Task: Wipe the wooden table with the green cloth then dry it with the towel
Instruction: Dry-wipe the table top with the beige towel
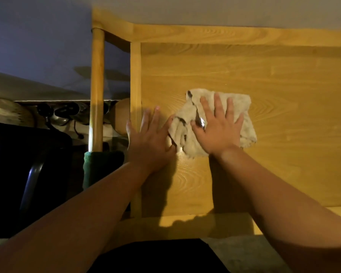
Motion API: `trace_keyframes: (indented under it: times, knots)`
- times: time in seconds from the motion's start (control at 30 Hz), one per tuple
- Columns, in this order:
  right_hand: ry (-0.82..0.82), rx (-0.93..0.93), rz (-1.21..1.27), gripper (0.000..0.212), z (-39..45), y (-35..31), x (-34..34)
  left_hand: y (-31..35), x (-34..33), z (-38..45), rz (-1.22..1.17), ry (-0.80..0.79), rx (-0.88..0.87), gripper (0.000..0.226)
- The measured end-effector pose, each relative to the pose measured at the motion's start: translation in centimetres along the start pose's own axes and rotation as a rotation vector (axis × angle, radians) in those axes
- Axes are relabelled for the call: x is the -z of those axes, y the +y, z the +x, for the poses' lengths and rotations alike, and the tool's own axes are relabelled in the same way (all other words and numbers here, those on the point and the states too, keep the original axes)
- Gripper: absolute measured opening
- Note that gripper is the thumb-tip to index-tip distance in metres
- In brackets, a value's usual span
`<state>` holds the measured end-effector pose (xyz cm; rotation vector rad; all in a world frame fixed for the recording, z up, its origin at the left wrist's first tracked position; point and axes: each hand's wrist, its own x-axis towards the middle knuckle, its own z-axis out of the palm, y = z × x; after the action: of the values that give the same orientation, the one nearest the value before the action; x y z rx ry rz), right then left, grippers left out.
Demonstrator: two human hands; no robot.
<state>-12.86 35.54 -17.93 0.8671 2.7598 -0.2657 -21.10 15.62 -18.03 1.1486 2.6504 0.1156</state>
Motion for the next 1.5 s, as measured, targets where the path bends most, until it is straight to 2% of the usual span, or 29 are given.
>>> trace_keyframes:
  times: [0.1,0.23,0.43,0.67,0.83,0.93,1.07,1.3,1.37,1.43,1.5]
  knots:
    - [0.021,0.005,-0.014,0.080,5.1,-0.5,1.4,0.2,0.1,0.1,-0.005,0.011,0.018,0.074]
    - [0.049,0.016,0.002,0.087,11.0,-1.1,3.2,0.2,-0.3,0.3,0.008,0.019,0.023,0.080]
    - [0.076,0.018,-0.030,0.086,18.9,-2.0,5.0,0.1,-0.5,0.3,0.003,0.045,0.011,0.087]
    - [0.096,0.007,-0.056,0.073,20.4,-2.8,5.5,-0.1,-0.6,0.3,0.005,0.042,0.016,0.080]
    - [0.042,0.027,-0.027,0.067,15.0,-1.8,3.9,-0.4,-0.8,0.4,-0.011,0.043,0.028,0.075]
    - [0.006,0.043,-0.059,0.068,8.6,-1.0,2.6,-0.6,-0.7,0.3,-0.035,0.060,0.006,0.066]
    - [0.018,0.055,-0.065,0.070,-1.4,1.1,0.2,-0.1,-0.6,0.2,0.038,0.019,0.070,0.059]
    - [-0.060,0.091,-0.104,0.081,-16.9,4.4,-2.9,0.3,-0.1,-0.2,0.026,-0.005,0.083,0.060]
    - [-0.066,0.081,-0.084,0.083,-20.1,5.5,-3.6,1.2,0.2,-0.2,0.015,-0.005,0.132,0.061]
    - [-0.069,0.044,-0.070,0.081,-22.0,6.2,-4.0,2.9,0.6,0.4,0.011,-0.007,0.186,0.069]
    - [-0.077,-0.008,-0.052,0.077,-22.8,6.3,-4.0,5.5,0.8,1.1,0.014,-0.019,0.156,0.079]
